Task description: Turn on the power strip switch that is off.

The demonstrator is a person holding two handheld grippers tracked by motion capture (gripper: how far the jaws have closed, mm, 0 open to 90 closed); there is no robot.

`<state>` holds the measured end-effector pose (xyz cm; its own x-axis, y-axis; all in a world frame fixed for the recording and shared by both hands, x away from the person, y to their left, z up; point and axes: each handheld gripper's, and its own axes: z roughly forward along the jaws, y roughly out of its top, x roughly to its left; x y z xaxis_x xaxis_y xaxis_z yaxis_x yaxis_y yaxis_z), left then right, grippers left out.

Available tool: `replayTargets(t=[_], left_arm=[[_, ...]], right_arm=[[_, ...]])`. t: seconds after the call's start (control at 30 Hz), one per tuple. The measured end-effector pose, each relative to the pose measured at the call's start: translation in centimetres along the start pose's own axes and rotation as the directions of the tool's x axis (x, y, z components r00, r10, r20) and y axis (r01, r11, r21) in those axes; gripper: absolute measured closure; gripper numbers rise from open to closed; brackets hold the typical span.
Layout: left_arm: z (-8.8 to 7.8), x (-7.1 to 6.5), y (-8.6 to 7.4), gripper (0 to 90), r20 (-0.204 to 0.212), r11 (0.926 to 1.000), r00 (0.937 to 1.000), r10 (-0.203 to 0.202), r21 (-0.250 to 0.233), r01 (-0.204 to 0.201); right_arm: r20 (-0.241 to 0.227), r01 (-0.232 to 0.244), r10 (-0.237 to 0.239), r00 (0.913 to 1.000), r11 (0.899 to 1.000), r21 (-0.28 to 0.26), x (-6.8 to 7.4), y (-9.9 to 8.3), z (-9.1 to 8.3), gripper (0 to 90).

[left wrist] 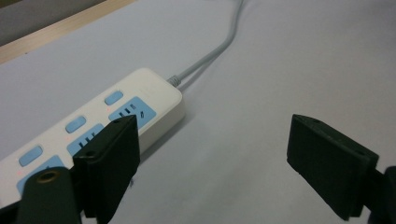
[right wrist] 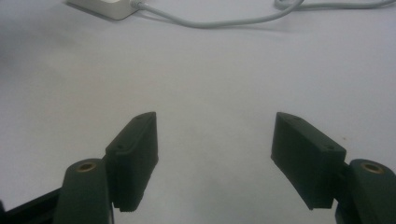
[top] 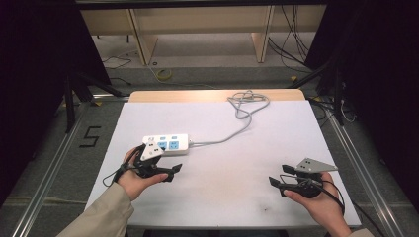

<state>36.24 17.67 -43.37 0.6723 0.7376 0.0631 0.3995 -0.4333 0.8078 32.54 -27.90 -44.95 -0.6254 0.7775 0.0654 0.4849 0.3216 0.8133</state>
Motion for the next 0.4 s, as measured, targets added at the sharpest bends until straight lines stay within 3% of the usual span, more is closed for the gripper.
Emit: replayTargets(t=[0.2,0.4], left_arm=[[-0.4,-0.6,-1.7,16.8,-0.010,0.9992,0.9998,0.016,0.038,-0.015],[-0.2,-0.8,-1.6,16.5,-0.012,0.9987,0.9994,0.031,0.042,-0.031]], right_arm=[[-0.003,0.004,-0.004,1.0000,1.000,0.001,0.0,0.0,0.0,32.0],[0.000,0.003,-0.003,1.0000,1.000,0.002,0.0,0.0,0.0,31.8]])
